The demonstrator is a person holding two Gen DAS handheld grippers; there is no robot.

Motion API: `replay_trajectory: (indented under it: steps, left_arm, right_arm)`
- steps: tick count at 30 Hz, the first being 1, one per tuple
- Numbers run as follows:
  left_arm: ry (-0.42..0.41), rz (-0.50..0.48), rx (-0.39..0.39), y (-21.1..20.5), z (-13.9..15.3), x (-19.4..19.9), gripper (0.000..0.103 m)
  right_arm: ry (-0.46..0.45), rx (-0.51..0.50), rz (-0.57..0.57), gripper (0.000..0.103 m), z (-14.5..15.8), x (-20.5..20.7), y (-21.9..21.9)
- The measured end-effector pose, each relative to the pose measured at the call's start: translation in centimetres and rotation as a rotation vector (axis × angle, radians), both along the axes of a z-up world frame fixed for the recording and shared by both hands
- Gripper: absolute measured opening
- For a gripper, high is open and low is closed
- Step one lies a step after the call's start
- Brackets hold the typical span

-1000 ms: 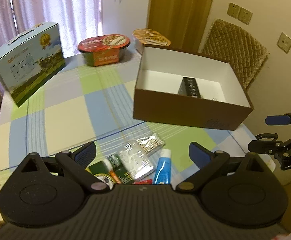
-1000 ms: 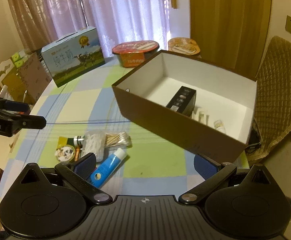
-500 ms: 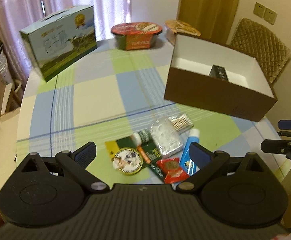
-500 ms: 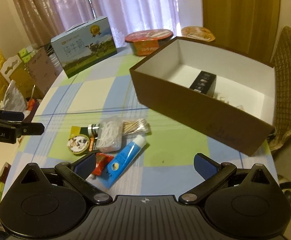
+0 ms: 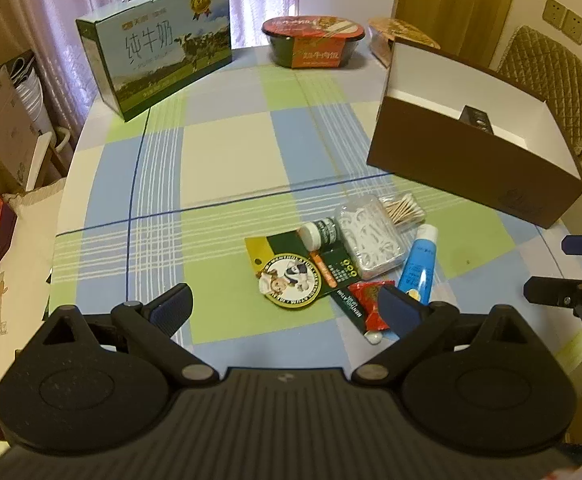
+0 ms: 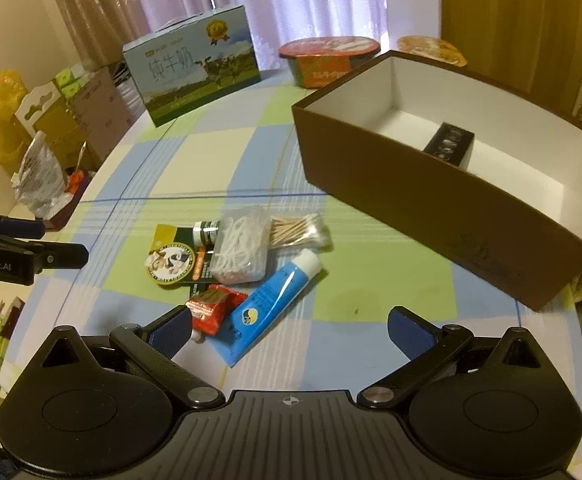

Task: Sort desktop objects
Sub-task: 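Grasp the red candy packet with the left tool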

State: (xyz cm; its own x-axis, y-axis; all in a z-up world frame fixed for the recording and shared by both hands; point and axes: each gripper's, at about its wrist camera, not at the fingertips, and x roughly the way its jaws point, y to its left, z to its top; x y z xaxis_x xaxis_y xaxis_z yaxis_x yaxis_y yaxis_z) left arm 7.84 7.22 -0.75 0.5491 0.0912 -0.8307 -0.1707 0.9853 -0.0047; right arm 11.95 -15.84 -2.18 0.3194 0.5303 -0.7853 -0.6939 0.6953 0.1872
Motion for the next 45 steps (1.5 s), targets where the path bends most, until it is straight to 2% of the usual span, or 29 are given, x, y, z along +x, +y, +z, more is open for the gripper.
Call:
replay_trajectory:
  steps: [7, 24, 28, 37, 45]
  left_arm:
    - [0.000, 0.004, 0.016, -0.6, -1.4, -0.2, 0.097]
    - [0.047, -0.046, -0.056, -3.6, -4.5, 0.5, 0.094]
    - [0.062, -0.061, -0.074, -4.5, -5.3, 1.3, 0.086]
    - [0.075, -0.079, -0.095, -6.4, -7.5, 4.4, 0.080]
    - [0.135, -0.096, -0.059, -7.8, -10.2, 7.0, 0.057]
  right_arm:
    - [0.002, -0.008, 0.022, 0.101, -1.3, 0.3, 0.1]
    - [0.039, -0.047, 0.031, 0.101, -4.1, 2.0, -1.2]
    - [0.054, -0.059, 0.015, 0.101, -4.7, 3.0, -2.1]
    - [0.085, -0.075, -0.013, 0.101, -5.8, 5.1, -4.1]
    - [0.100, -0.086, -0.026, 0.101, -6.3, 6.5, -5.4]
